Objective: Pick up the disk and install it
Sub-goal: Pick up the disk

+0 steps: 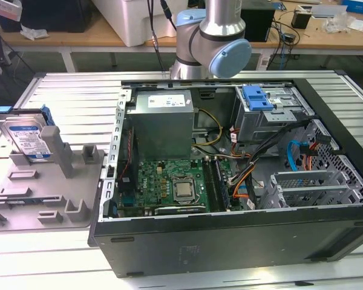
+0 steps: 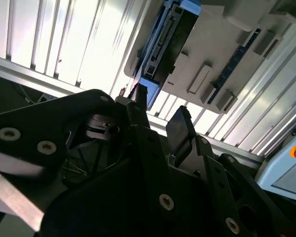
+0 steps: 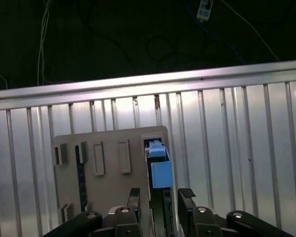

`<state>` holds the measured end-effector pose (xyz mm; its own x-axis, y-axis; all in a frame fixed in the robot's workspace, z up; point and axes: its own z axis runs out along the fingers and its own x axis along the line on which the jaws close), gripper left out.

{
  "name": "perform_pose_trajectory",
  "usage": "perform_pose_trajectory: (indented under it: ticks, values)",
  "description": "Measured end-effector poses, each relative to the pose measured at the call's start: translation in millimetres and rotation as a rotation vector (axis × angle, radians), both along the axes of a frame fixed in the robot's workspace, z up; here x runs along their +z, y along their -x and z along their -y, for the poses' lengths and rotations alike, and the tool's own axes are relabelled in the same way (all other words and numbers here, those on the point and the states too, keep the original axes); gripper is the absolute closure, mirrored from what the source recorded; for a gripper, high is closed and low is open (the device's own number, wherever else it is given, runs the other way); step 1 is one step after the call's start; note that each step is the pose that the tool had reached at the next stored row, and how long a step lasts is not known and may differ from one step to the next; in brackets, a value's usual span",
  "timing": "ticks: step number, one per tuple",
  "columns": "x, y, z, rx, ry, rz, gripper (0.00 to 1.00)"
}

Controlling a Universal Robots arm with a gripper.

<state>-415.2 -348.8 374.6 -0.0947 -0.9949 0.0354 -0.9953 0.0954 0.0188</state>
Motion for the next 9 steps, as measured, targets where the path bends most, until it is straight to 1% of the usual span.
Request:
perform_pose_trajectory:
  ticks: [9]
  values:
    - [-4.3,0.2,-1.0,0.000,0.0001,-0.0001,0.56]
